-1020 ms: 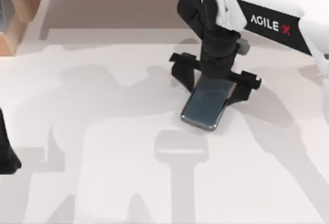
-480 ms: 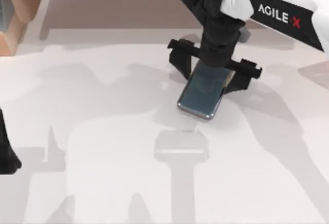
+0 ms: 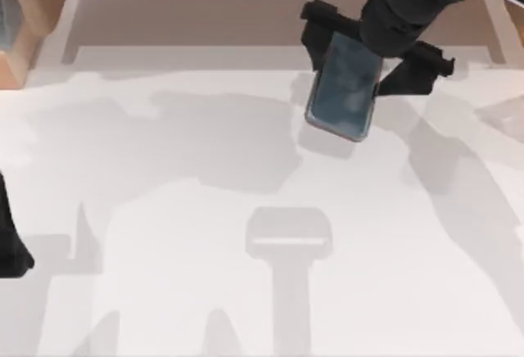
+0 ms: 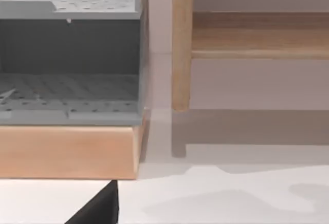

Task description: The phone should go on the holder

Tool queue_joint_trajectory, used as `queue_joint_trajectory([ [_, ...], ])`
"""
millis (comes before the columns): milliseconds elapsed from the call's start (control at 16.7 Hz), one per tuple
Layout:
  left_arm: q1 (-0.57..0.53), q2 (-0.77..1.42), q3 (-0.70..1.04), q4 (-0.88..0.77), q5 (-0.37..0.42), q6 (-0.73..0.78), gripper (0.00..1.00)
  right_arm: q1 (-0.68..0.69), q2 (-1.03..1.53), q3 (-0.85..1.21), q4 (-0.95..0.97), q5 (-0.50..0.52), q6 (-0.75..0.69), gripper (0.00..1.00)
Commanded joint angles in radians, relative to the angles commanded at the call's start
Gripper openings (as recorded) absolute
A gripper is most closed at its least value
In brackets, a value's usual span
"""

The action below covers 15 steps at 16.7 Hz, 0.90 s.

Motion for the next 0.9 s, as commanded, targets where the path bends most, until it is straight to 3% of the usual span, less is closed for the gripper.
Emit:
queue_joint_trajectory([
  [900,0.000,0.000,0.000,0.000,0.000,0.000,1.00,-0.524,-0.472,-0.610,0.481,-0.346,-0.724,0.00],
])
